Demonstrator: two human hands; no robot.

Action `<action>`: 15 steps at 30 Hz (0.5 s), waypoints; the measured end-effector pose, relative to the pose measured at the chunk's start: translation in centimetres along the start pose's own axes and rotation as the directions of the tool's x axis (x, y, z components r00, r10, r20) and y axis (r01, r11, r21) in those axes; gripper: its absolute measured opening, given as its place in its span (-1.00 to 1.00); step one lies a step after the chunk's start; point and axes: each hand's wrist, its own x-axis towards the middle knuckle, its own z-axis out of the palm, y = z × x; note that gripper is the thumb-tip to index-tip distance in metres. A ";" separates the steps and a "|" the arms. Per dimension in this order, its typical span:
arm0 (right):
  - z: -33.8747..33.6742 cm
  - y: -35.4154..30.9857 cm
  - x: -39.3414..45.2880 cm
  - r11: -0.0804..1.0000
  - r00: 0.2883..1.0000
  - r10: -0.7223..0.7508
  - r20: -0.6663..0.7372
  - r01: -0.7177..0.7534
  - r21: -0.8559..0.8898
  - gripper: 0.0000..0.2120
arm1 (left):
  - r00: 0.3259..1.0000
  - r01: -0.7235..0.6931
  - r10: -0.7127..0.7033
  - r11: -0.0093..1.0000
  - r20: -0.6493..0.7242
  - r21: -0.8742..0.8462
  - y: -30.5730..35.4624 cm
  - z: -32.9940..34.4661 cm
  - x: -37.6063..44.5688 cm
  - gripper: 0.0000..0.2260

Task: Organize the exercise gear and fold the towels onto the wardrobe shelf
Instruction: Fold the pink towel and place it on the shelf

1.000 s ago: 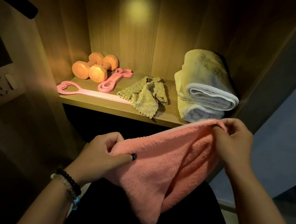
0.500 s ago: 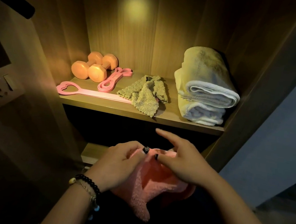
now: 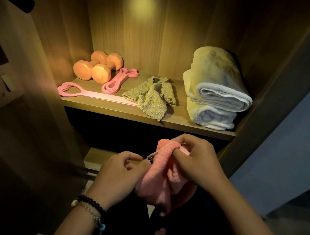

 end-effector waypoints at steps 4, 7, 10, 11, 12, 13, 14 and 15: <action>0.3 0.1 0.0 0.996 0.996 -0.080 0.039 0.078 0.050 -0.83 | 0.993 0.023 0.008 0.966 0.119 -0.257 0.5 0.8 -0.3 -0.71; 0.2 0.3 -0.1 0.991 0.993 -0.121 0.015 0.120 0.053 -0.81 | 0.994 -0.039 0.007 0.952 -0.107 -0.304 0.7 0.9 -0.3 -0.71; 0.2 0.8 -0.2 0.990 0.992 -0.129 -0.003 0.129 0.063 -0.79 | 0.965 -0.154 0.097 0.962 -0.242 -0.228 0.3 0.6 0.1 -0.74; 0.2 1.0 -0.2 0.989 0.991 -0.130 0.002 0.130 0.064 -0.77 | 0.962 -0.180 0.119 0.953 -0.245 -0.243 0.0 0.6 0.2 -0.76; 0.2 1.3 -0.2 0.990 0.992 -0.126 0.009 0.126 0.058 -0.74 | 0.960 -0.195 0.127 0.944 -0.251 -0.267 -0.2 0.6 0.3 -0.79; 0.3 1.6 -0.2 0.993 0.993 -0.113 0.017 0.112 0.047 -0.71 | 0.959 -0.195 0.116 0.932 -0.257 -0.306 -0.4 0.6 0.4 -0.83; 0.2 1.9 -0.2 0.996 0.996 -0.085 0.023 0.085 0.029 -0.66 | 0.960 -0.186 0.090 0.912 -0.264 -0.366 -0.4 0.6 0.5 -0.86; 0.2 2.1 -0.1 0.999 0.999 -0.048 0.016 0.048 0.011 -0.63 | 0.962 -0.170 0.052 0.882 -0.268 -0.439 -0.4 0.6 0.6 -0.88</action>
